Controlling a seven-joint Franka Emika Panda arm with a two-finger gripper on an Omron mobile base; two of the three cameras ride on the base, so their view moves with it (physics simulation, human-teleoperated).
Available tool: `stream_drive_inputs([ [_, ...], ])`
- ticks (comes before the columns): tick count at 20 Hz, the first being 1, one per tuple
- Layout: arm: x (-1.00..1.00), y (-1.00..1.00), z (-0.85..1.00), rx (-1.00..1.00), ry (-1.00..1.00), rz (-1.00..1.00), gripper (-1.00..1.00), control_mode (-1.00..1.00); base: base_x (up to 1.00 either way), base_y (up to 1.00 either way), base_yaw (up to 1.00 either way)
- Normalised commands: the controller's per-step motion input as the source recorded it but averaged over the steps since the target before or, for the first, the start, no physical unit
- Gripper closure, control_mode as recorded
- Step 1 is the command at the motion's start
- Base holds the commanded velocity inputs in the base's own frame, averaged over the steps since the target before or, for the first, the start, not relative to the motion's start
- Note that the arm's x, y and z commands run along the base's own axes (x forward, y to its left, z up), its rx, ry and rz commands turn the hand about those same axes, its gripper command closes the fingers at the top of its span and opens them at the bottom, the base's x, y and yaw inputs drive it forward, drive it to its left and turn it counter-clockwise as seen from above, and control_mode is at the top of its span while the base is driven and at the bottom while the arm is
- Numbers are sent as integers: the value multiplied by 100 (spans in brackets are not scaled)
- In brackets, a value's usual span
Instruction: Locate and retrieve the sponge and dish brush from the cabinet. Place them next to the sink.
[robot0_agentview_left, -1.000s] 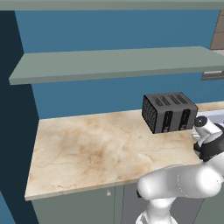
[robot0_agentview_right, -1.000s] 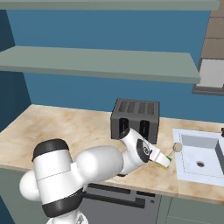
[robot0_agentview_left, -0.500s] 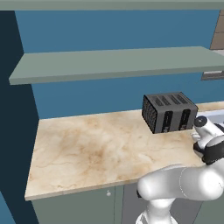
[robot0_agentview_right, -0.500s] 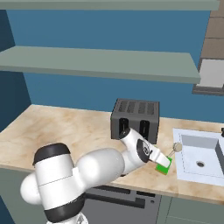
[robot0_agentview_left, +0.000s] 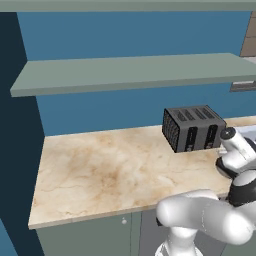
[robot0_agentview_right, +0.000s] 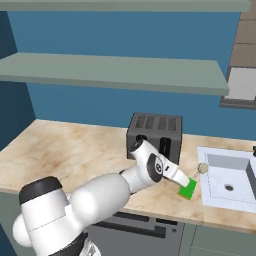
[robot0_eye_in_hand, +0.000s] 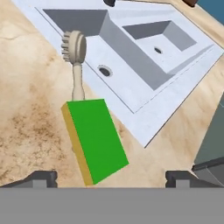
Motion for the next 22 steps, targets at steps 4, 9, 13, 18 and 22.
stream_drive_inputs([
  [4, -17, 30, 49, 10, 12, -2, -100, -100, 0, 0, 0],
  [9, -20, 38, 39, 11, 13, -1, -100, -100, 0, 0, 0],
  [13, -25, 47, 0, 3, -1, 2, -100, -100, 0, 0, 0],
  [18, -37, 52, -1, 7, -7, 3, -100, -100, 0, 0, 0],
  [22, -30, 60, 0, 17, -7, 5, -100, -100, 0, 0, 0],
])
